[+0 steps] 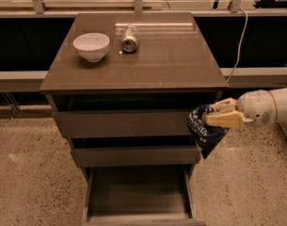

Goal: Place blue chip bag into bottom drawer

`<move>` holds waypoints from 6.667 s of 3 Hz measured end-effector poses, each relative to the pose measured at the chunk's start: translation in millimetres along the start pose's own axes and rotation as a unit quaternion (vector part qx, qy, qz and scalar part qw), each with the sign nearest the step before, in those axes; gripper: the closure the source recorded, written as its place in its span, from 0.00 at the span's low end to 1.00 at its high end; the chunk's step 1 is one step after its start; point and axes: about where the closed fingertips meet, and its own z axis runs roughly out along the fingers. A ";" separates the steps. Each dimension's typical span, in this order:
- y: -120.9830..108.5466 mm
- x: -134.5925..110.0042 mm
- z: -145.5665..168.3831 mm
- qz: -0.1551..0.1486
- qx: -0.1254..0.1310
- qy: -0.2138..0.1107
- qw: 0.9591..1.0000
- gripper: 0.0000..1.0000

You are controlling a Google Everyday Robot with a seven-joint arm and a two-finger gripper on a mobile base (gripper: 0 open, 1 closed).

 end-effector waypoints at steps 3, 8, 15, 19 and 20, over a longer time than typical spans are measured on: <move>-20.2 50.8 15.1 0.059 -0.019 -0.040 0.997 1.00; -90.6 294.6 157.7 0.192 -0.071 -0.258 0.944 1.00; -140.8 438.0 199.9 0.165 -0.071 -0.139 0.974 0.61; -124.5 444.2 175.8 0.141 -0.049 -0.120 0.982 0.00; -98.9 462.4 121.8 0.124 -0.013 -0.110 0.986 0.00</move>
Offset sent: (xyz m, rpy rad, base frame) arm 0.0051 -0.0071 -0.0421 0.0697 0.0848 -0.0202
